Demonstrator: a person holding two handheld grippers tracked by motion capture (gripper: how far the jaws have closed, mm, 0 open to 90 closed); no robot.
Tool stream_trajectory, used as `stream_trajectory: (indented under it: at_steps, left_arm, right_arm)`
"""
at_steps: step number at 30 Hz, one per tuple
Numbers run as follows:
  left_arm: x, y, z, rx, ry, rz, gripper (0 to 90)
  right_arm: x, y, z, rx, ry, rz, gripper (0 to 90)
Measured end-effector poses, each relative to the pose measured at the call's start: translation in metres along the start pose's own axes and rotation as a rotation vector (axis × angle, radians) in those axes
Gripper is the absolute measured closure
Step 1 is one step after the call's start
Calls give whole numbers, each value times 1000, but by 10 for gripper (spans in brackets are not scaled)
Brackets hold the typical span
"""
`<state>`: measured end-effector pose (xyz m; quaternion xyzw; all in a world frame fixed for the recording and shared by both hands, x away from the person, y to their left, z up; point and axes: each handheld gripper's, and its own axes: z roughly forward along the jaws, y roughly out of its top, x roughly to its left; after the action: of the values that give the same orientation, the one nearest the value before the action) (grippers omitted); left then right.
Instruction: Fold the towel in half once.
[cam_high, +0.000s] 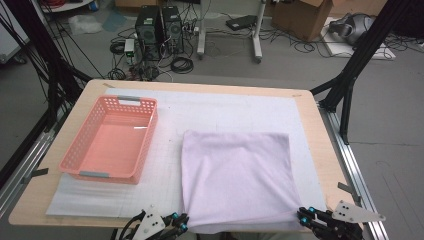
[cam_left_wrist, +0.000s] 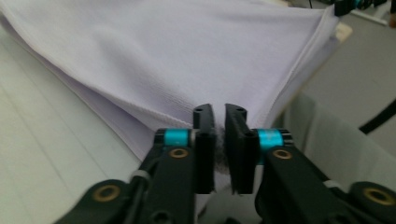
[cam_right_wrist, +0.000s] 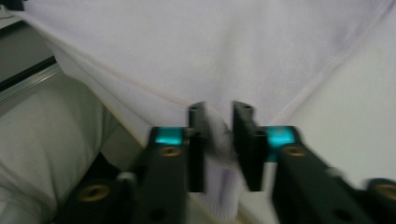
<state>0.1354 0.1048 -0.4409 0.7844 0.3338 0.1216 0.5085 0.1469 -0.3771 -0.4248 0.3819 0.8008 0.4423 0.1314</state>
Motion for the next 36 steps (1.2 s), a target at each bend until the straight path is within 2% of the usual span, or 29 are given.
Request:
stream_trajectory:
  at_steps: [1, 2, 5, 6, 8, 10, 12, 14, 16, 17, 19, 20, 23, 26, 28, 32, 36]
  left_arm:
    - [2, 1, 1, -4, 19, -11, 596]
    - [4, 2, 2, -18, 30, -28, 536]
    - [11, 9, 1, -72, 59, -33, 496]
    - [13, 11, 2, -83, 69, -37, 486]
    - [20, 13, 4, -92, 91, -49, 482]
    - [25, 14, 6, -93, 102, -63, 479]
    - [28, 15, 7, -94, 117, -70, 479]
    - [32, 16, 8, -102, 120, -73, 479]
    - [34, 18, 8, -110, 127, -76, 475]
    - [35, 19, 8, -114, 128, -75, 474]
    - [38, 21, 10, -115, 128, -73, 470]
    - [40, 22, 11, -114, 128, -74, 468]
    - [45, 27, 14, -118, 132, -71, 449]
    - [52, 35, 19, -135, 135, -82, 443]
    - [60, 43, 24, -136, 134, -85, 441]
    - [78, 65, 39, -134, 130, -89, 432]
    - [104, 87, 61, -93, 141, -113, 407]
  right_arm:
    - [-2, -2, -1, -3, -9, 20, 614]
    - [-5, -3, -3, -24, -6, 41, 615]
    - [-7, 1, -7, -89, -1, 74, 618]
    - [-8, 3, -5, -100, -11, 70, 619]
    - [-8, 8, 3, -92, -18, 61, 619]
    - [-7, 11, 17, -52, -10, 41, 641]
    - [-4, 11, 30, 17, 12, 17, 677]
    - [-3, 8, 35, 89, 38, -12, 769]
    - [-2, 1, 32, 158, 85, -44, 829]
    - [-1, -3, 27, 173, 96, -63, 837]
    - [-1, -9, 17, 199, 65, -92, 836]
    - [-2, -12, 13, 204, 60, -86, 835]
    - [-8, -15, 4, 156, 53, -52, 784]
    - [-16, -8, 0, 61, 39, 14, 735]
    - [-22, -2, 1, 10, 9, 38, 719]
    - [-35, 11, 9, -34, -57, 63, 686]
    - [-52, 26, 19, -71, -112, 88, 517]
